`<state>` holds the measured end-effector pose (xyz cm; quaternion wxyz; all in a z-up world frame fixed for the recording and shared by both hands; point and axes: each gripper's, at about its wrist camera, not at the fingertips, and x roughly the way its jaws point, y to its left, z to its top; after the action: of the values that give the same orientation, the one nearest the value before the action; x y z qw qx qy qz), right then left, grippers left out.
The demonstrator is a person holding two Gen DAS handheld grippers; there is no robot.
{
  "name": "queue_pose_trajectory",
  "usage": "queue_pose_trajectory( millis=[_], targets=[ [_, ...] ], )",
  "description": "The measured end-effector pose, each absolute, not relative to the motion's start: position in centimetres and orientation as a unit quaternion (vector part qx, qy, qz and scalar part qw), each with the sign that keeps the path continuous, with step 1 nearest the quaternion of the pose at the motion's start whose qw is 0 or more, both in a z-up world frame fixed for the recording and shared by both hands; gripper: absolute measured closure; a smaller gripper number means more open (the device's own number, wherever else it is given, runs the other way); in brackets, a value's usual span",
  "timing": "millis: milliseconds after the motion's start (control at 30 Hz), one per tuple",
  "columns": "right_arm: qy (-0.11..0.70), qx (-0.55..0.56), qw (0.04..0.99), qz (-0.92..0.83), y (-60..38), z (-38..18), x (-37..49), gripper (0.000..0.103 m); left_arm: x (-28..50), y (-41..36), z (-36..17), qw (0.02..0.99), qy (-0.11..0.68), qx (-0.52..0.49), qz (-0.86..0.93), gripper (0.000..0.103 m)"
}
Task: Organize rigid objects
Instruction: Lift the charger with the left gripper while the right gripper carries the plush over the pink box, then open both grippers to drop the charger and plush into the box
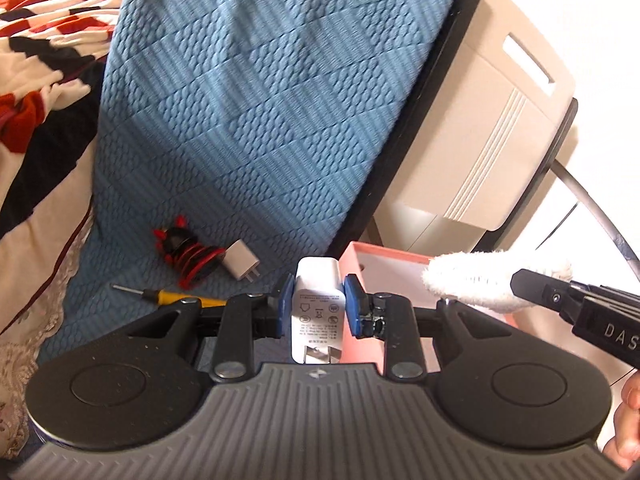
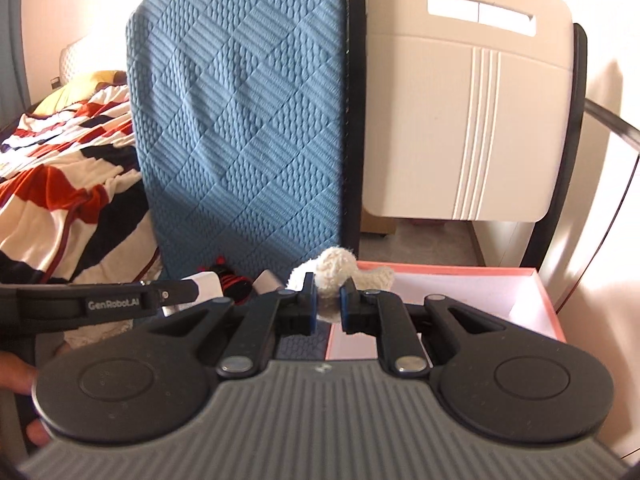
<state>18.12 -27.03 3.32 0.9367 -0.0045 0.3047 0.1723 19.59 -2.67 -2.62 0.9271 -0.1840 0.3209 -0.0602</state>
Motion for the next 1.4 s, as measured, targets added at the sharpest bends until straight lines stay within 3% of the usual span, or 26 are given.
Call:
queue_pose_trajectory(
  millis=[433,1033,1400],
  targets=[
    [0.325,0.005,0.936,0.134,-33.6,1.4,18.1,0.089,20.9,-10.1,-2.8,0.919,0.343,-0.165,-0.103,0.071],
    [0.431,0.013,0.897,0.094,-38.9,-8.1,18.3,0.089,22.1,-18.3,-10.9,0.873,0.452,-0.137,-0.119,0.071],
    [0.468,0.035,0.879,0.088,-40.4,-11.4,18.0,0.087,22.2,-19.8,-12.9,0.861,0.478,-0.122,-0.125,0.071]
  ],
)
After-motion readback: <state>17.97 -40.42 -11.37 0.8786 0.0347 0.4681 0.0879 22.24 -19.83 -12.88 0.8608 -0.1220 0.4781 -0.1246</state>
